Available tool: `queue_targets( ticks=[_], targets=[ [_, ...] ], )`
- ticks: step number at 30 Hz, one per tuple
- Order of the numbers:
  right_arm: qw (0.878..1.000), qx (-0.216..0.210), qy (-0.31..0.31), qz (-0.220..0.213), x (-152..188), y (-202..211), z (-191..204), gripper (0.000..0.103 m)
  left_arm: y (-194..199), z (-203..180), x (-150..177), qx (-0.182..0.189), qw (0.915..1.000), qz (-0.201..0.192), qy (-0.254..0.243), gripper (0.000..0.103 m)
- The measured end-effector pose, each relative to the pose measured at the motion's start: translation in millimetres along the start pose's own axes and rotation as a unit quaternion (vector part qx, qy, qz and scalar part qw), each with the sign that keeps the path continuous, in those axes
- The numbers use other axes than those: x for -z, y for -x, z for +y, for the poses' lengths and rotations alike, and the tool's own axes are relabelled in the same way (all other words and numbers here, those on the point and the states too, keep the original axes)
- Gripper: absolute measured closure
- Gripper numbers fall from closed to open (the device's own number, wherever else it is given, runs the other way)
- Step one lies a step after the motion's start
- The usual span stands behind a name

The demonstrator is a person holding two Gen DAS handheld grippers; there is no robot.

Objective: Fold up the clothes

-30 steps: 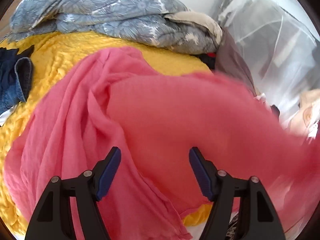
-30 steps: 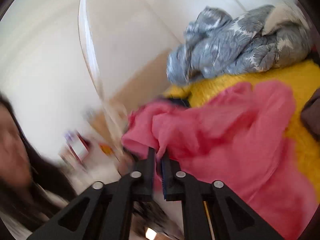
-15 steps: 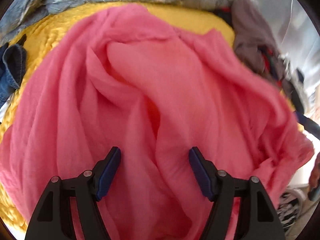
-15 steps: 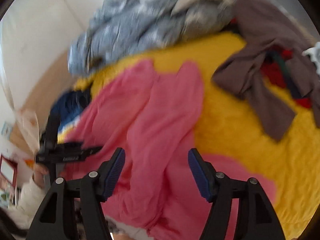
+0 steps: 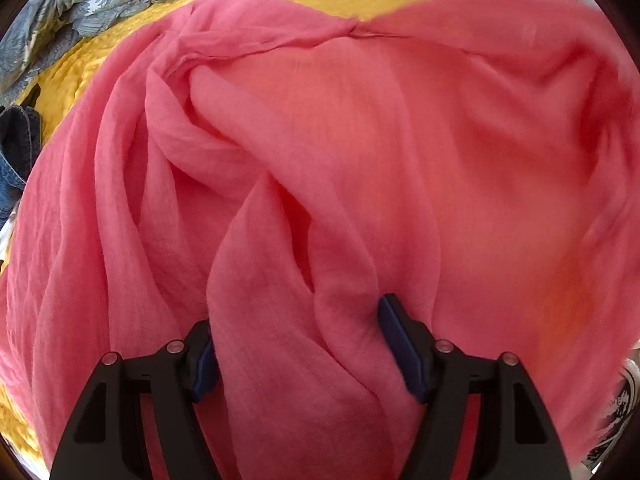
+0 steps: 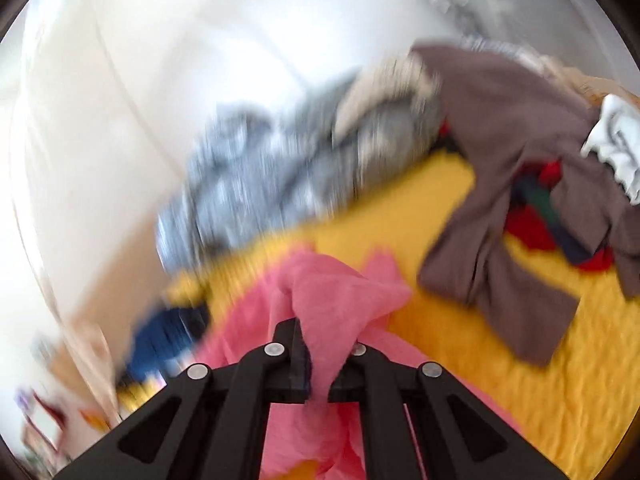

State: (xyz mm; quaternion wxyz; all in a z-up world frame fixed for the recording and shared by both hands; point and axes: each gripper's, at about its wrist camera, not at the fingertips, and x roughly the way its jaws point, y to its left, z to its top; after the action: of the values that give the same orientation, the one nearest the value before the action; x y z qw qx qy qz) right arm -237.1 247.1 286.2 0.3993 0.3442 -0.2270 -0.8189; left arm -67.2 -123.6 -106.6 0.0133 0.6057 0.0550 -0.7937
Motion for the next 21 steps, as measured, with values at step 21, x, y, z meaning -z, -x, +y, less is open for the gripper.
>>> queue_targets(
  ticks=[21],
  targets=[
    [0.991,-0.069,0.07,-0.095,-134.2,60.9,85.7,0.1,10.1,0.4,16.6,0.015,0.9997,-0.013,0.01,0.027]
  ],
)
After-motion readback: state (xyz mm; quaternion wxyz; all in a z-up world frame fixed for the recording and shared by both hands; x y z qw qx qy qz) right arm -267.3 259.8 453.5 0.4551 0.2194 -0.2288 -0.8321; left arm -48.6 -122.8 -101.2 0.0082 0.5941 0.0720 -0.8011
